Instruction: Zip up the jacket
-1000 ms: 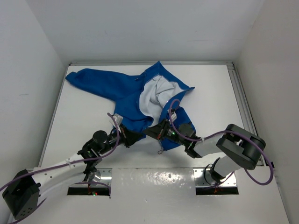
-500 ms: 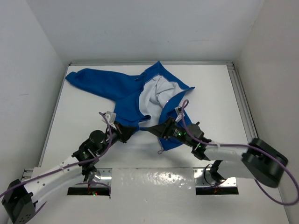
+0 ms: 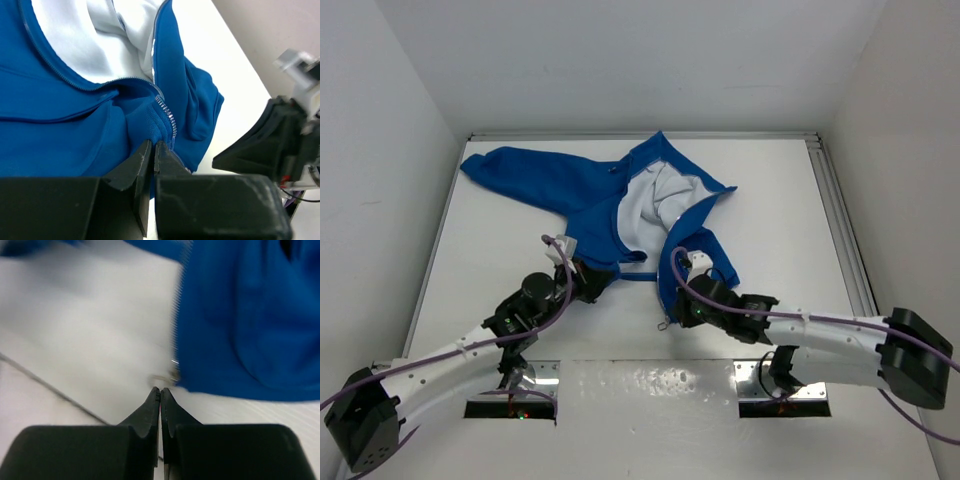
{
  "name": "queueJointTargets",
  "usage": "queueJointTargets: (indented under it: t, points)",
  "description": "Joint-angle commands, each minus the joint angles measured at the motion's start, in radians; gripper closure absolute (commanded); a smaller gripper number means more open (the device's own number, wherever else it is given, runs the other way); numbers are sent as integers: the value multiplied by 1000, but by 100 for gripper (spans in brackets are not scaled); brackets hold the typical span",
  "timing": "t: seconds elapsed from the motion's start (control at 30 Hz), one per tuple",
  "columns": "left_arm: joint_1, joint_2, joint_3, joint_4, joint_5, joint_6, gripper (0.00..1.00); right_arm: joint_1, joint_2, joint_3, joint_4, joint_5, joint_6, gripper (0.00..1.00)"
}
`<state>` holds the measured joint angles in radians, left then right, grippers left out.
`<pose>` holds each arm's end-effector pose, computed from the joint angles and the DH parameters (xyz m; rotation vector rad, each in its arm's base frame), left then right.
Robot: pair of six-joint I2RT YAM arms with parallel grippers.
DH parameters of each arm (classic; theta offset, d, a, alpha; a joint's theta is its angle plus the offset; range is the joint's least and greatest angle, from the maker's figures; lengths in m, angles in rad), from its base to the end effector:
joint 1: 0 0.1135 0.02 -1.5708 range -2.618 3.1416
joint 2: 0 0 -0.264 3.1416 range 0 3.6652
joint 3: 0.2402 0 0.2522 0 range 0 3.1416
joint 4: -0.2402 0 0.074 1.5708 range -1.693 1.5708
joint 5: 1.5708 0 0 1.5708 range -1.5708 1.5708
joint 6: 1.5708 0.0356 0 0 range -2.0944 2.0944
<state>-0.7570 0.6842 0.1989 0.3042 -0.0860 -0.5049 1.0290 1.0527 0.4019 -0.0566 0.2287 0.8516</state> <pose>0.1240 -0.1130 0.1994 0.1647 1.8211 -0.8350 0.1116 0.1698 0.1716 -0.0847 2.3632 0.7188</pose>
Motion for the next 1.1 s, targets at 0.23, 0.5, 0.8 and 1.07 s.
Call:
queueJointTargets:
  t: [0.23, 0.5, 0.8, 1.07]
  points:
    - [8, -37, 1, 47, 6, 45, 100, 36, 216, 110, -121, 161, -126, 79]
    - [8, -34, 4, 42, 2, 54, 100, 34, 299, 179, -130, 158, -181, 71]
    - [8, -57, 16, 7, -15, 58, 100, 36, 348, 169, -101, 89, -177, 67]
    - [8, -61, 8, 15, -3, 55, 100, 34, 421, 190, -114, 75, -184, 63]
